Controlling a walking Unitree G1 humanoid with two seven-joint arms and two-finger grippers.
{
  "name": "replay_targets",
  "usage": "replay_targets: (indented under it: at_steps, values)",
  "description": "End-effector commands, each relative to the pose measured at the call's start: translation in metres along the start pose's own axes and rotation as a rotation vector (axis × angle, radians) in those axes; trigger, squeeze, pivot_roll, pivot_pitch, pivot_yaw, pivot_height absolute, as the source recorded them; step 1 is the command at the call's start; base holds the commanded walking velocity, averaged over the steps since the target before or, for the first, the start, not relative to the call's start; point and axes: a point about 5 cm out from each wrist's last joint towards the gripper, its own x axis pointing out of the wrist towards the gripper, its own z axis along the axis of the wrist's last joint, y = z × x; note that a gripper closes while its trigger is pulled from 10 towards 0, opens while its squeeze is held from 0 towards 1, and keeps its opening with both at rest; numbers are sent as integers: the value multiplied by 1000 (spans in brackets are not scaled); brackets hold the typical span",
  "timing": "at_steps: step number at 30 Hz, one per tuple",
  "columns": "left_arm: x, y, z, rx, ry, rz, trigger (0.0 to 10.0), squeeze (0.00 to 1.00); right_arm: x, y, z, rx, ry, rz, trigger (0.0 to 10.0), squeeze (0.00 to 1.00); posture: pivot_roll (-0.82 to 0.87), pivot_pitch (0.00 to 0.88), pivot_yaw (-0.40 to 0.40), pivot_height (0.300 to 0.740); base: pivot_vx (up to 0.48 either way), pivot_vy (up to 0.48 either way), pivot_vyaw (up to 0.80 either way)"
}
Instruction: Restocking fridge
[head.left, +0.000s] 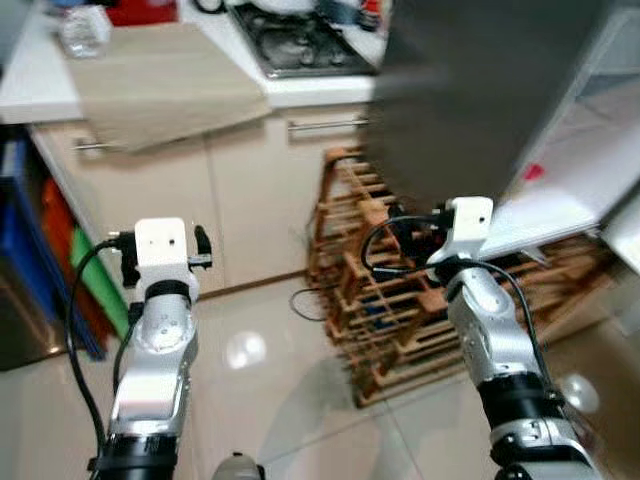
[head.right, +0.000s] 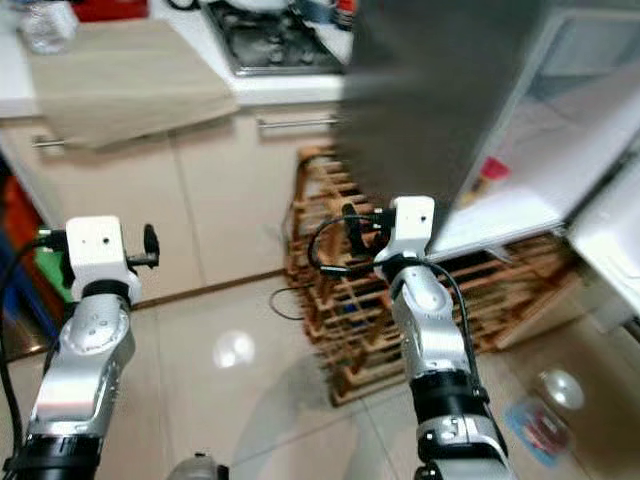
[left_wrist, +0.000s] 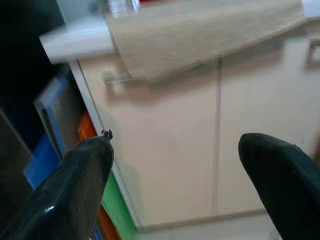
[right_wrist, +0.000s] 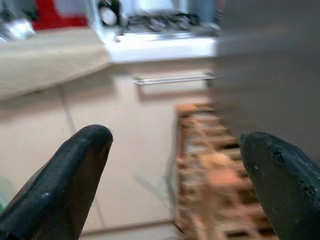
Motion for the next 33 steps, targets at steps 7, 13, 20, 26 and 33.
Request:
replay_targets:
  at_steps: [7,13,20,26,33]
  values:
    - [6,-14,18,46,-51,-103,10000,0,0,-5,-2,30,-31,-43,10000,145,25,0,-24,740,0,370,0]
    - [10,-22,29,-21,-104,-176,10000,0,6,2,4,60,-58,-15,10000,165,9,0,-25,740,0,0,0]
    - [14,-22,31,-85,-112,-166,10000,0,7,-6,1,45,-11,-65,10000,0,-7,11,-38,740,0,0,0]
    - [14,-27,34,-92,-123,-183,10000,0,6,-4,5,63,-41,-43,10000,71,-15,21,-37,740,0,-305,506]
    - [18,-23,30,-47,-79,-104,10000,0,9,0,6,64,-42,-26,10000,129,-11,29,-38,740,0,-460,521]
